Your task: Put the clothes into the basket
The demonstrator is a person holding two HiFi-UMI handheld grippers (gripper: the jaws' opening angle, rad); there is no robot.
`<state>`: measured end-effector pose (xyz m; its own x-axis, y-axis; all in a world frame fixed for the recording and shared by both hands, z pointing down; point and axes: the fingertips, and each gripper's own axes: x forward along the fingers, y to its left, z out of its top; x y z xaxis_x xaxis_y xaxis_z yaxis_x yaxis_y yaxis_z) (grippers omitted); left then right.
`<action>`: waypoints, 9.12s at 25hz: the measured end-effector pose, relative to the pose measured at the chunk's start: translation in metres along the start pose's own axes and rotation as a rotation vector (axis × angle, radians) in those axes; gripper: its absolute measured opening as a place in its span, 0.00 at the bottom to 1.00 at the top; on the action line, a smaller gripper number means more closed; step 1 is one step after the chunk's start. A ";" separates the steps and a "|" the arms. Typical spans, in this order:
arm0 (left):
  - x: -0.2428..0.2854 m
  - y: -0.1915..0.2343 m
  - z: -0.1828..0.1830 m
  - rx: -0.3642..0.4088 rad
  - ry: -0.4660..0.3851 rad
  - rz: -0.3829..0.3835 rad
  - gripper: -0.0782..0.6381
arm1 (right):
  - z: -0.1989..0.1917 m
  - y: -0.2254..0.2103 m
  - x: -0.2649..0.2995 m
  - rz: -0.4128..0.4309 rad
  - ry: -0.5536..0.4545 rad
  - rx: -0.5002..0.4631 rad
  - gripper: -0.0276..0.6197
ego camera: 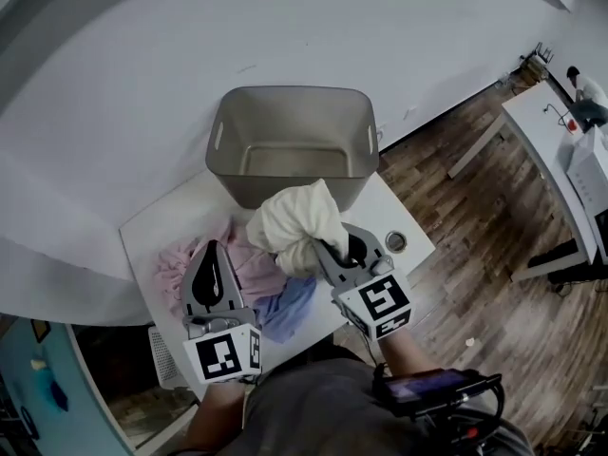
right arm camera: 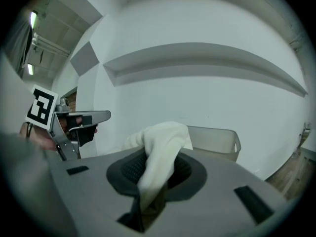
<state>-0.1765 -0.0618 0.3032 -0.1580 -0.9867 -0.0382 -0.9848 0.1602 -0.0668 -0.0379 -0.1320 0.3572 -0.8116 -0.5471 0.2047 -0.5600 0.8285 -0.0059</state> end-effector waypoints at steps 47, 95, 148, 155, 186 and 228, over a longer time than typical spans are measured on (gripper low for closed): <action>0.014 -0.064 0.023 -0.121 -0.094 -0.176 0.13 | 0.255 -0.014 -0.013 0.054 -0.375 -0.173 0.16; 0.094 -0.088 -0.075 -0.088 0.138 -0.265 0.13 | 0.277 0.006 -0.038 0.134 -0.424 -0.152 0.16; 0.256 -0.044 0.086 -0.070 0.072 -0.200 0.13 | 0.198 -0.144 0.110 0.144 -0.205 -0.076 0.17; 0.272 -0.039 0.039 -0.108 0.177 -0.199 0.13 | 0.160 -0.158 0.141 0.178 -0.106 -0.048 0.18; 0.283 -0.011 -0.045 -0.136 0.452 -0.236 0.43 | 0.056 -0.161 0.193 0.376 0.313 -0.186 0.52; 0.135 -0.035 0.014 -0.077 0.432 -0.255 0.45 | 0.096 -0.051 0.073 0.466 0.165 -0.276 0.54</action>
<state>-0.1620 -0.2000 0.2867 0.0888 -0.9178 0.3870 -0.9958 -0.0734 0.0546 -0.0850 -0.2255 0.2787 -0.9135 -0.1087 0.3920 -0.0665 0.9906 0.1196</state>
